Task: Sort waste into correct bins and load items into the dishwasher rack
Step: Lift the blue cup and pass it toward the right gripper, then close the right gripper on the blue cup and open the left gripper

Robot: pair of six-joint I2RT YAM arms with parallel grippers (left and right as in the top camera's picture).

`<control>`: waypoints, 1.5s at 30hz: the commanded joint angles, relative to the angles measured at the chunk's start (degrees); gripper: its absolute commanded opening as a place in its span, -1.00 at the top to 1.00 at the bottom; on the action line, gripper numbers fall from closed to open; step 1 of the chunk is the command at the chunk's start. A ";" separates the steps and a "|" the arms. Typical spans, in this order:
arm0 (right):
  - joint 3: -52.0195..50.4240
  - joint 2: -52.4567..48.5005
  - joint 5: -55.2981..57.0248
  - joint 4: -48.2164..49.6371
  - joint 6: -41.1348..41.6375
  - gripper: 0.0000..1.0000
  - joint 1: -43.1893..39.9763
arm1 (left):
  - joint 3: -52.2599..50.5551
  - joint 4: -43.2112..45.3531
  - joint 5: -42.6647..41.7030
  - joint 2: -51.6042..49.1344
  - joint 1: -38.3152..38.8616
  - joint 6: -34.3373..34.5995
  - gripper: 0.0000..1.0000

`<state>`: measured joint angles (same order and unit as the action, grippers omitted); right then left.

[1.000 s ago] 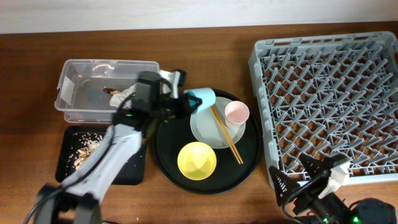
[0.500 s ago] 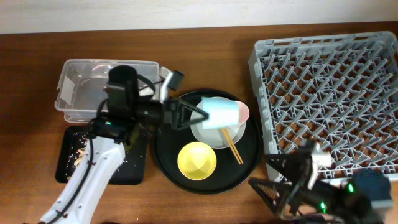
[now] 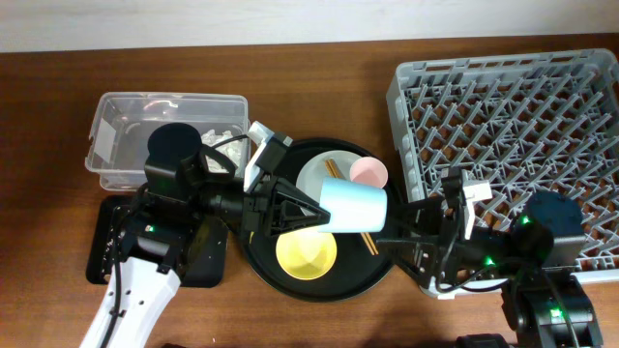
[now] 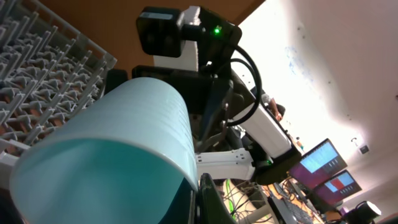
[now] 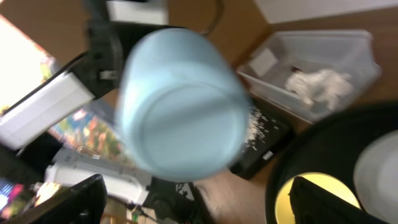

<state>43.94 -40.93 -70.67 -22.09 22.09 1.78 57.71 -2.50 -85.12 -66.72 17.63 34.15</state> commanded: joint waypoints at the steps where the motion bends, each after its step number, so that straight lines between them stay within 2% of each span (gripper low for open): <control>1: 0.63 0.07 -6.27 0.98 -0.33 -0.86 -0.31 | 0.61 -0.11 0.22 0.59 2.78 -1.22 1.00; 5: 0.63 0.04 -6.88 0.98 0.11 -0.85 -0.31 | 0.61 -0.11 6.62 0.57 8.02 -1.66 1.00; 8: 0.63 0.07 -7.61 0.98 0.09 -0.73 -0.31 | 0.61 -0.13 8.48 0.57 10.21 -2.19 0.99; 10: 0.63 0.07 -7.58 1.49 0.09 -0.63 -0.31 | 0.61 -0.98 8.70 0.57 10.49 -2.97 0.99; 12: 0.63 0.07 -7.56 2.51 0.09 -0.44 -0.31 | 0.61 -3.72 10.34 0.57 10.47 -3.78 1.00; 16: 0.63 0.07 -7.58 4.39 0.09 -0.40 -0.31 | 0.61 -8.76 13.22 0.57 10.45 -7.06 0.99; 19: 0.63 0.07 -8.48 4.33 0.09 -0.36 -0.31 | 0.61 -8.70 13.79 0.57 10.45 -7.30 0.99; 22: 0.63 0.04 -8.17 4.42 -0.15 -0.25 -0.31 | 0.61 -8.70 16.37 0.57 10.43 -7.34 0.96; 28: 0.63 0.07 -8.22 4.42 -0.59 -0.10 -0.31 | 0.61 -8.72 18.58 0.57 7.28 -9.44 0.35; 30: 0.63 0.04 -7.65 4.59 -0.55 -0.13 -0.31 | 0.61 -8.72 18.58 0.57 4.72 -9.44 0.24; 34: 0.66 -0.52 0.28 4.87 3.06 -0.14 -0.33 | 0.61 -8.76 18.58 0.57 -1.88 -9.42 0.05; 41: 4.70 -9.18 4.98 5.01 4.31 -0.09 -0.31 | 0.61 -12.68 18.58 0.57 -5.70 -9.42 -0.90; 42: 6.14 -10.88 5.75 4.98 4.11 -0.08 -0.31 | 0.61 -13.62 18.58 0.57 -5.70 -9.42 -0.98; 45: 11.91 -15.80 12.52 1.46 2.38 -0.08 -0.31 | 0.61 -14.16 18.58 0.57 -5.70 -9.42 -0.98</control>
<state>49.10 -53.23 -65.71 -18.24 25.78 1.43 58.08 -16.56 -66.78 -66.11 12.19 25.32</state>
